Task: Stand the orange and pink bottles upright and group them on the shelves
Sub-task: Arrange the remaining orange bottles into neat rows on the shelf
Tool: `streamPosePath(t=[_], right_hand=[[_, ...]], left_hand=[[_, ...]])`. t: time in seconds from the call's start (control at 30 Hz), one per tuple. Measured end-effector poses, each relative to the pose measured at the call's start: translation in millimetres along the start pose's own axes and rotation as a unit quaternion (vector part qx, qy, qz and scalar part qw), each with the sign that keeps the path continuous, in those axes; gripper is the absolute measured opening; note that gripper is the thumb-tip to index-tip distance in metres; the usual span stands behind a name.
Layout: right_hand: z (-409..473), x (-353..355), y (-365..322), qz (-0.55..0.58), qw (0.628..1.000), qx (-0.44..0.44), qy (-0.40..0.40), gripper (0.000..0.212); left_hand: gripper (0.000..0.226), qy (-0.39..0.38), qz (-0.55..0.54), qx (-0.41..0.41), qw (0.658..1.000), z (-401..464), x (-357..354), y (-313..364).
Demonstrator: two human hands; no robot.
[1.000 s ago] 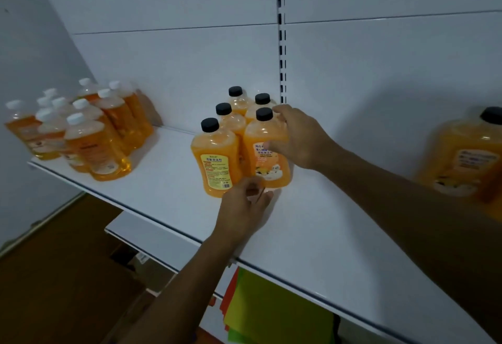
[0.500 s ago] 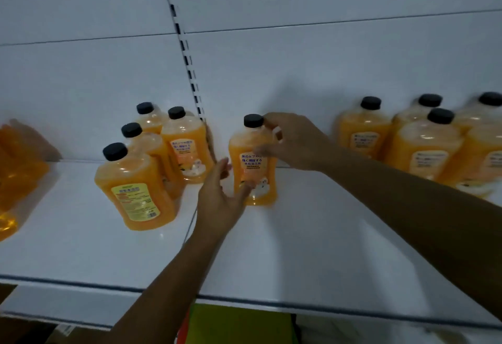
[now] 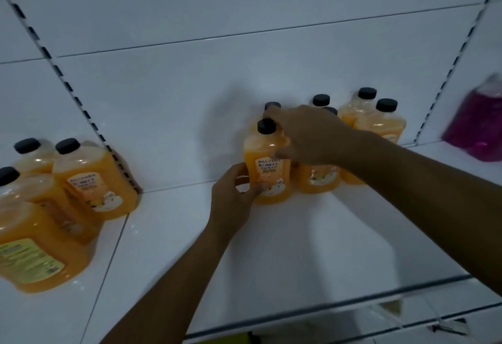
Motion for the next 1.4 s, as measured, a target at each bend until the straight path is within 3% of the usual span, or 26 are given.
streamPosePath(t=[0.23, 0.5, 0.73, 0.93, 1.2, 1.4], right_hand=[[-6, 10, 5, -0.122, 0.991, 0.025, 0.047, 0.063], [-6, 3, 3, -0.144, 0.987, 0.045, 0.053, 0.062], [-3, 2, -9, -0.168, 0.98, 0.083, 0.063, 0.089], [15, -29, -62, -0.09, 0.984, 0.147, 0.055, 0.073], [50, -89, -172, 0.081, 0.972, 0.217, -0.026, 0.064], [66, -116, -255, 0.235, 0.94, 0.243, -0.049, 0.059]], left_hand=[[0.041, 0.001, 0.006, 0.022, 1.0, 10, -15, 6], [0.044, -0.005, 0.001, 0.064, 0.998, 8, -21, 1], [0.063, 0.005, 0.056, 0.093, 0.994, -10, -2, -16], [0.048, 0.065, 0.103, 0.16, 0.98, -41, 58, -48], [0.02, 0.172, 0.138, 0.187, 0.957, -116, 170, -87], [0.025, 0.307, 0.186, 0.26, 0.896, -177, 247, -117]])
Point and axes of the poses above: each hand's wrist, its own z-axis towards the middle knuckle, its own x-axis out of the back of the hand, y = z × x, the point moved 5 cm from there along z, towards the middle knuckle, and after that the axes turned 11 degrees about z, right-handed, at the moved point
